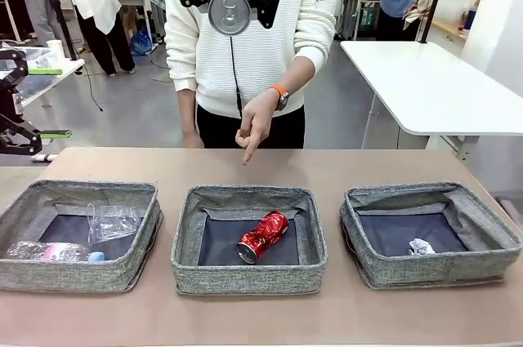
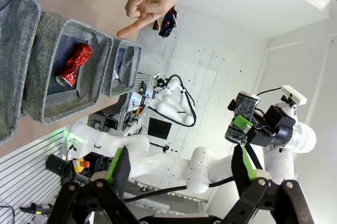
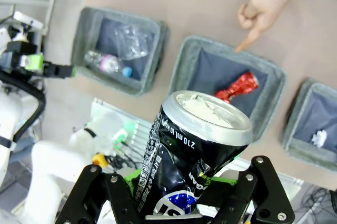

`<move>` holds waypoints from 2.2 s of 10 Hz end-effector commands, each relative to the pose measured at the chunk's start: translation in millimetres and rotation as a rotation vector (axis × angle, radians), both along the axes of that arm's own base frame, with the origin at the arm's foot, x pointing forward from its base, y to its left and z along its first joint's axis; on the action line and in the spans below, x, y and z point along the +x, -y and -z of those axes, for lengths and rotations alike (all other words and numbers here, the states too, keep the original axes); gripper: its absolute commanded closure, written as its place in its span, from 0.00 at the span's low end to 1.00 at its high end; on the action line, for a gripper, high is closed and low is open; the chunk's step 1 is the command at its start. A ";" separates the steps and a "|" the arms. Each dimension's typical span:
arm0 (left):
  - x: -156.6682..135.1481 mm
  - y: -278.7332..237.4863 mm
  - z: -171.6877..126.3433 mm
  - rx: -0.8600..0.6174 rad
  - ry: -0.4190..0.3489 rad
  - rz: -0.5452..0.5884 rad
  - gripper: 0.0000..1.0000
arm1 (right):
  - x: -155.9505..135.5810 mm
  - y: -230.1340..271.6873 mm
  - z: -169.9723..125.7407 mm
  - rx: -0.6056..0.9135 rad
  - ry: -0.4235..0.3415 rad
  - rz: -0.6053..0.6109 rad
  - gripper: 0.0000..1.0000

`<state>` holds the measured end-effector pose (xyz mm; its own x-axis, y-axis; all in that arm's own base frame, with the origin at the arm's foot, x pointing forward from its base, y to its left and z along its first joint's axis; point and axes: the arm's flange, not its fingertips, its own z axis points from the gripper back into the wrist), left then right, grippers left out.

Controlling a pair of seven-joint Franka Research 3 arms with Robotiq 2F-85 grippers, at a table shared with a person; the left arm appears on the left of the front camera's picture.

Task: Sort the waste into the appropriate baskets.
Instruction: Place the picked waste into the Fabric basket indicated by the person.

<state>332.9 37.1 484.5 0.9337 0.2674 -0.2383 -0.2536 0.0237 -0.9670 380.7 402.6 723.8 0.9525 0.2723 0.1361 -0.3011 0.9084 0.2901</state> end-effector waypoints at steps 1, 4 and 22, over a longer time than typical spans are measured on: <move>-1.5 -2.4 -1.4 0.000 0.018 0.011 0.00 | -1.6 1.1 -2.6 0.012 -0.007 0.001 1.00; -1.5 -2.4 -1.4 0.000 0.018 0.011 0.00 | -10.0 1.2 34.9 -0.003 -0.040 -0.065 1.00; -1.5 -2.4 -1.4 0.000 0.018 0.011 0.00 | -28.9 40.6 324.2 -0.011 -0.071 -0.054 0.41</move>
